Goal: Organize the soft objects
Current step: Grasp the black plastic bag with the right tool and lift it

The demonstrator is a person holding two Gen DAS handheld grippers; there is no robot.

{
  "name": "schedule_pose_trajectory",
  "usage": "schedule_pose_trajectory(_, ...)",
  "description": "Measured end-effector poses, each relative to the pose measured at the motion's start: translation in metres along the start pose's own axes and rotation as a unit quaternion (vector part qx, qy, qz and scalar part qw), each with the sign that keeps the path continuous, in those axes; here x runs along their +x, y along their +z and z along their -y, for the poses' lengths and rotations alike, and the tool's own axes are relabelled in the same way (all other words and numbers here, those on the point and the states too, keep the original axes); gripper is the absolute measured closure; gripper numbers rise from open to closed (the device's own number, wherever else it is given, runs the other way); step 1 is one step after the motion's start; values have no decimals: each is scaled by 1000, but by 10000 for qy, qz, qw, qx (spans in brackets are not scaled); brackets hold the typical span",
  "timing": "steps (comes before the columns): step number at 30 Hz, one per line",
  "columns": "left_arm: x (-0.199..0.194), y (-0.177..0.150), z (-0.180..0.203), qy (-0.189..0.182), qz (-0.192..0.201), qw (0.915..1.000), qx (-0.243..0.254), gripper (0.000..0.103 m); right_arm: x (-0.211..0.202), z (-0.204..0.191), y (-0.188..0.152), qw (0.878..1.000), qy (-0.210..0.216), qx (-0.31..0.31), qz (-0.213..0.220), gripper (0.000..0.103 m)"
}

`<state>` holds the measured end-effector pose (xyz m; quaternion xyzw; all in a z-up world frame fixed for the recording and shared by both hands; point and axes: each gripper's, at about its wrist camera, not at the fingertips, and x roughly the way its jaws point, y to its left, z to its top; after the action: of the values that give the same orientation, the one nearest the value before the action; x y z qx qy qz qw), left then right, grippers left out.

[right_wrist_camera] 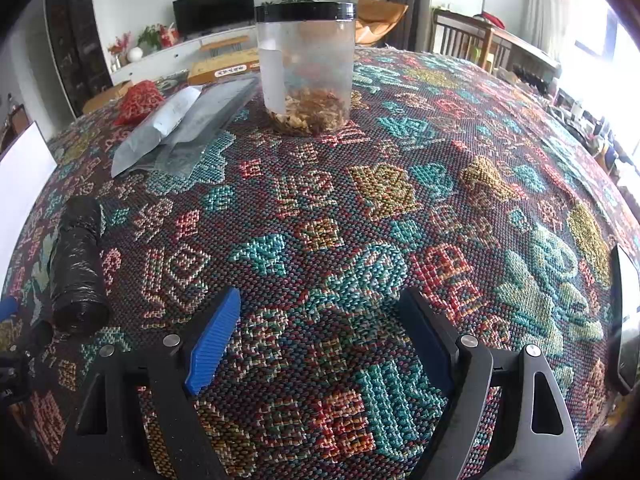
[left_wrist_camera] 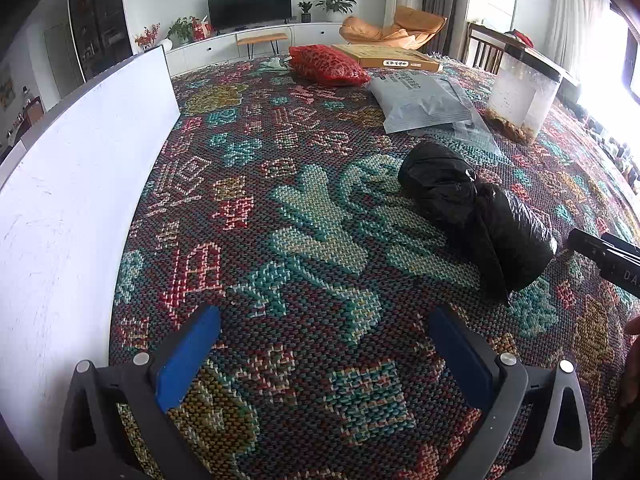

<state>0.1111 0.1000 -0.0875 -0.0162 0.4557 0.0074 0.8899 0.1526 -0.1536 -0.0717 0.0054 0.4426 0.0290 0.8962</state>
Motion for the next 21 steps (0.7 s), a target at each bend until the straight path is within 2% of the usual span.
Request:
schedule_pose_trajectory(1,0,0,0,-2,0,10000,0,0,-2,4,2,9996,220,145,40,19)
schedule_pose_trajectory(4,0,0,0,-1,0,10000,1,0,-16,10,8,9874,1426,615,299,18)
schedule_pose_trajectory(6,0,0,0,-3,1,10000,1,0,-17,-4,13,9776,2033,516,203,18)
schedule_pose_trajectory(8,0,0,0,-2,1,10000,1,0,-12,-27,19,9712,2370,257,-43,18)
schedule_pose_trajectory(13,0,0,0,-2,1,10000,1,0,-1,-94,28,9653,2404,-932,-412,19)
schedule_pose_trajectory(16,0,0,0,-2,1,10000,1,0,13,-121,20,9635,2073,-1575,-625,23)
schedule_pose_trajectory(17,0,0,0,-2,0,10000,1,0,15,-123,17,9651,1901,-1712,-555,26)
schedule_pose_trajectory(18,0,0,0,-2,0,10000,1,0,14,-123,15,9653,1777,-1845,-502,45)
schedule_pose_trajectory(19,0,0,0,-2,2,10000,1,0,12,-120,14,9654,1738,-1876,-509,58)
schedule_pose_trajectory(21,0,0,0,-3,1,10000,0,0,8,-106,10,9678,1744,-1719,-585,61)
